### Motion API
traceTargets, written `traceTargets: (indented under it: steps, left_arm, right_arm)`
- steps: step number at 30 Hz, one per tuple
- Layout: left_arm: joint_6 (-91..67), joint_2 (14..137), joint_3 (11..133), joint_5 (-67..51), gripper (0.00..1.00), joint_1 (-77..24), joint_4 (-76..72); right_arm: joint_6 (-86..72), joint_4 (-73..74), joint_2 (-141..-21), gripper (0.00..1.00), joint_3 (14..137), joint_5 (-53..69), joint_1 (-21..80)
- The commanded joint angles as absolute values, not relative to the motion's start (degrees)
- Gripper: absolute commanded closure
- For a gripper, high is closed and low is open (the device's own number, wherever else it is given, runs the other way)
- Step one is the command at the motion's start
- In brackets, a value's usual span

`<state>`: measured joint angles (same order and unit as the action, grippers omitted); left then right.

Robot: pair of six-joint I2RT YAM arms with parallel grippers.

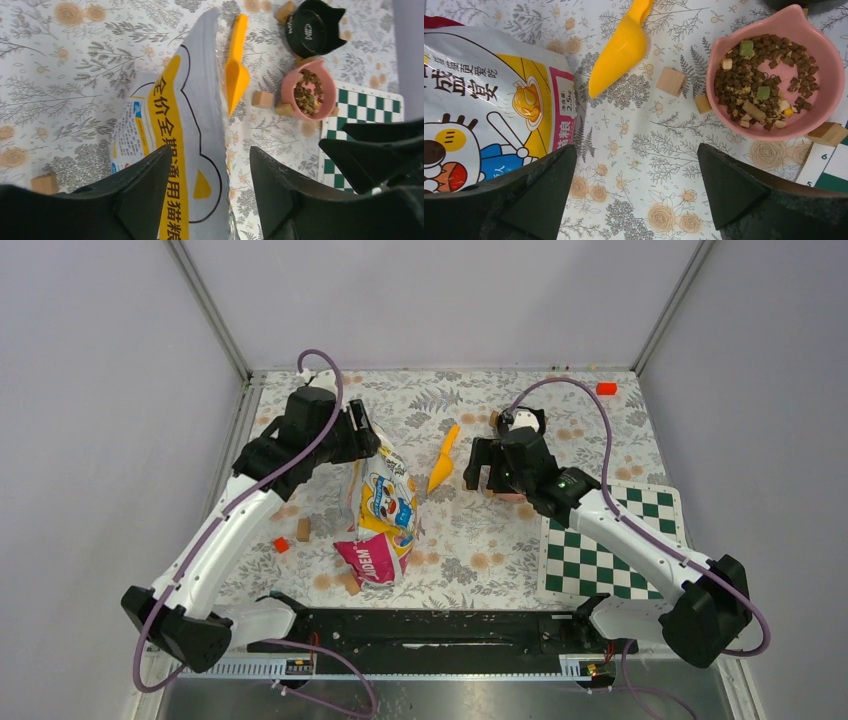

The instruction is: Serve the pet food

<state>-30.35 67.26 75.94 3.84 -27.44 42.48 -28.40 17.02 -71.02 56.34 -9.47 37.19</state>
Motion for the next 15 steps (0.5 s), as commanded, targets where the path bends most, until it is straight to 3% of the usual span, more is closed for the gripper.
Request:
traceTargets:
  steps: [1, 8, 11, 13, 15]
  left_arm:
    - [-29.75, 70.60, 81.40, 8.66, 0.43, -27.70, 45.01]
    - [-27.37, 75.80, 83.66, 8.16, 0.62, -27.85, 46.02]
    - [-25.92, 78.14, 86.10, 9.06, 0.77, -27.85, 46.59]
    - [-25.31, 79.73, 88.37, 10.13, 0.96, -27.85, 47.44]
    - [-25.46, 80.67, 90.77, 11.95, 1.00, -27.82, 48.03]
  right_arm:
    - [-28.41, 17.62, -70.09, 0.00, 57.70, -11.58, 37.74]
    - [-25.14, 18.48, -69.82, 0.01, 58.10, -8.74, 37.72]
    - [-24.14, 20.72, -71.15, 0.00, 59.39, -8.35, 37.74]
    - [-23.61, 21.33, -71.59, 0.01, 59.88, -8.32, 37.73]
    - [-23.52, 21.43, -71.82, 0.01, 60.30, -8.62, 37.71]
